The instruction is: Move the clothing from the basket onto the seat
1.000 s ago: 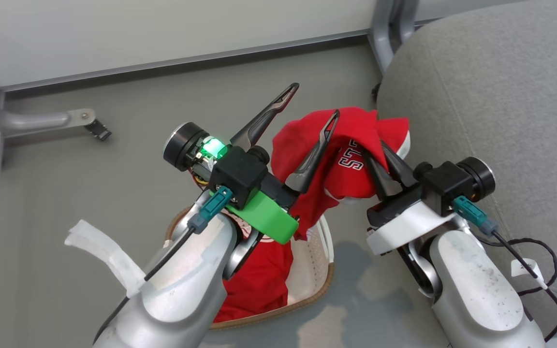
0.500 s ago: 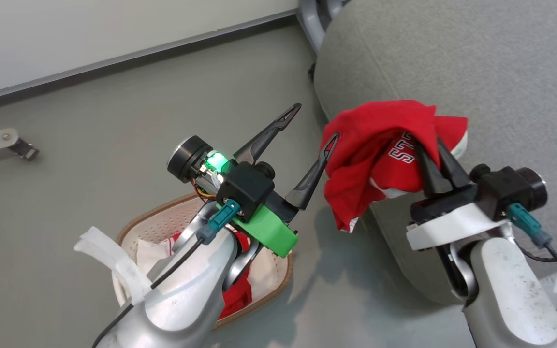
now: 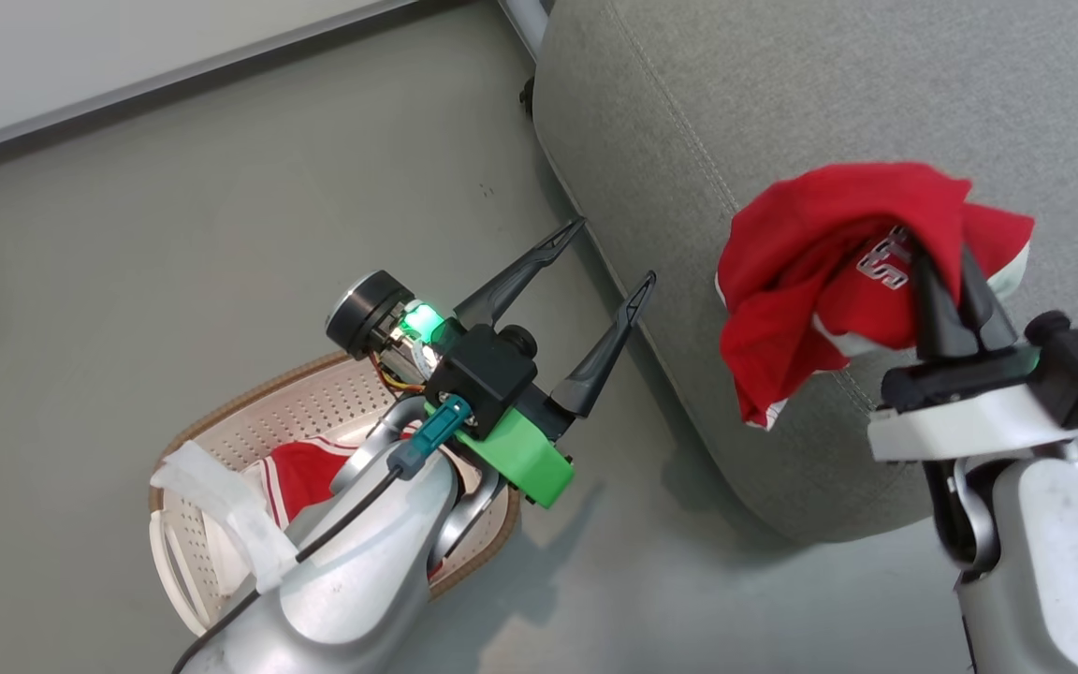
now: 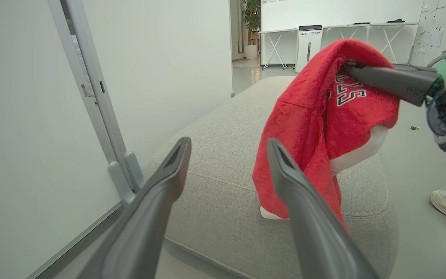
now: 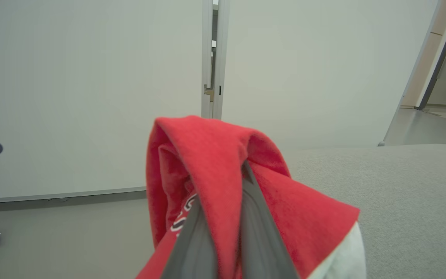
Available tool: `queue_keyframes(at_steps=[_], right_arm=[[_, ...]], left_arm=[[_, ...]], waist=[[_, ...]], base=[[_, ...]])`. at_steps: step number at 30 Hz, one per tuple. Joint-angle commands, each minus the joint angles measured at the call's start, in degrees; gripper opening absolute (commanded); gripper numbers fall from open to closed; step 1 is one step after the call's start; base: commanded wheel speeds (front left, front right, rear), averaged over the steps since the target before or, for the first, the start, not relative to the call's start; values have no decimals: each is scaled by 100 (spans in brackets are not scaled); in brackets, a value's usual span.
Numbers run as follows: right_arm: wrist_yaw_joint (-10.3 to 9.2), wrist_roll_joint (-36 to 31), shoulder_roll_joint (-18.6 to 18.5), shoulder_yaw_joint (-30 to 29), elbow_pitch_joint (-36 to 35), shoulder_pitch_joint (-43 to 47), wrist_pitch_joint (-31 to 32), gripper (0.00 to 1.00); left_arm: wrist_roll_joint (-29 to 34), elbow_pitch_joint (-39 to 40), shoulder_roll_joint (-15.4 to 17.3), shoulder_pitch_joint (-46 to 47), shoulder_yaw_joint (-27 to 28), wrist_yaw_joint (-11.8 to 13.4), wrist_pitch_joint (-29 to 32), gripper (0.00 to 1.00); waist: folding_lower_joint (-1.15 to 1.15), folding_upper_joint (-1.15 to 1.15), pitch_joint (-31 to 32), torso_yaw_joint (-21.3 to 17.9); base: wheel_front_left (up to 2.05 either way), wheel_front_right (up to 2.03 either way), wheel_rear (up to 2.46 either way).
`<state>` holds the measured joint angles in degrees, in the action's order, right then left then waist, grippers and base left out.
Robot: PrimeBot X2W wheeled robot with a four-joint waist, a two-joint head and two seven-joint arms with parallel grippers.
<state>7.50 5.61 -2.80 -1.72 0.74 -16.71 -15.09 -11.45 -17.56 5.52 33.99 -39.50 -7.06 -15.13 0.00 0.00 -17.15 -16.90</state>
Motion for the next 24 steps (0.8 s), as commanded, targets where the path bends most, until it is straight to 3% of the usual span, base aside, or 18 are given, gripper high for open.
queue_keyframes(at_steps=[1, 12, 24], right_arm=[[-2, 30, -15, -69, -72, -161, -13, 0], [-2, -424, -154, -791, -213, -1696, -13, 0], [-3, -366, -1268, -1779, 473, -3629, -12, 0]], left_arm=[[19, 20, 63, 77, 21, -16, -3, 100], [94, 54, 151, 464, -36, -29, -3, 100], [157, 87, 186, 932, -99, -40, -3, 100]], waist=[[0, 0, -109, -37], [0, 0, -796, 207], [0, 0, -1719, 571]], base=[[0, 0, 0], [0, 0, 0], [0, 0, 0]])
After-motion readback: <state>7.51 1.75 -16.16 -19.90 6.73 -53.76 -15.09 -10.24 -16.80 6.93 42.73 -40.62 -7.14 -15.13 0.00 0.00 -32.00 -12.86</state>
